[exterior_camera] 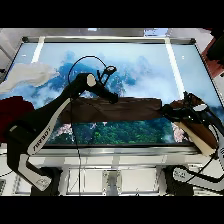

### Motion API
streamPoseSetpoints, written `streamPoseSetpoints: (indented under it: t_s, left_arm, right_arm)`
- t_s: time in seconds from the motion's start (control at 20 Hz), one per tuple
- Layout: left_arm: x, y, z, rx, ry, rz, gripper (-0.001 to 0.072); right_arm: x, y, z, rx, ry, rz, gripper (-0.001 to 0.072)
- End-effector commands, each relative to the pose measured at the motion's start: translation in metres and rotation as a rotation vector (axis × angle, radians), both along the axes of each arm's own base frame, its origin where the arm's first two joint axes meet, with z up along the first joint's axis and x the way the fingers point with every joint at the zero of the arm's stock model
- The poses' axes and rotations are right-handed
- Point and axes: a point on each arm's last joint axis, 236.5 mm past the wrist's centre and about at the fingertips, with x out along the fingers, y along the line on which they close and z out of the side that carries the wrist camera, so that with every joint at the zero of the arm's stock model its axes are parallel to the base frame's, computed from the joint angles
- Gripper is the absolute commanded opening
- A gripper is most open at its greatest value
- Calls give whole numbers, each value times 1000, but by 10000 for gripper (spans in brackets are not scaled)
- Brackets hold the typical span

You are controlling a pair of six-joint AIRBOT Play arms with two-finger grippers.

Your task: Fold the shirts.

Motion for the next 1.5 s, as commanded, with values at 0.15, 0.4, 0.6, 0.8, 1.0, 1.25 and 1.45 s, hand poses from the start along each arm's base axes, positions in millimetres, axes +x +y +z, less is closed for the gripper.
streamPoseSetpoints:
  t_s: [0.15,0.4,0.6,0.8,1.0,1.25,1.45]
  left_arm:
    - [-8,-5,-2,3,23,-8,704]
    - [-11,-5,-8,7,45,-13,704]
    - [-24,-13,-32,-8,145,-14,701]
    - [-34,-15,-57,7,222,-5,548]
    - [-36,-17,-61,14,222,-13,9]
    - [-34,-17,-66,6,258,55,8]
    - [-26,-20,-64,-20,268,138,9]
  right_arm:
    - [9,-9,-15,-4,5,-60,564]
    - [16,-3,-26,36,-2,-65,534]
    - [31,11,-17,82,-57,-44,527]
    - [35,26,-19,90,-47,16,342]
    - [52,33,5,101,-97,70,21]
    - [71,56,72,171,-186,249,24]
    - [71,74,134,217,-250,404,24]
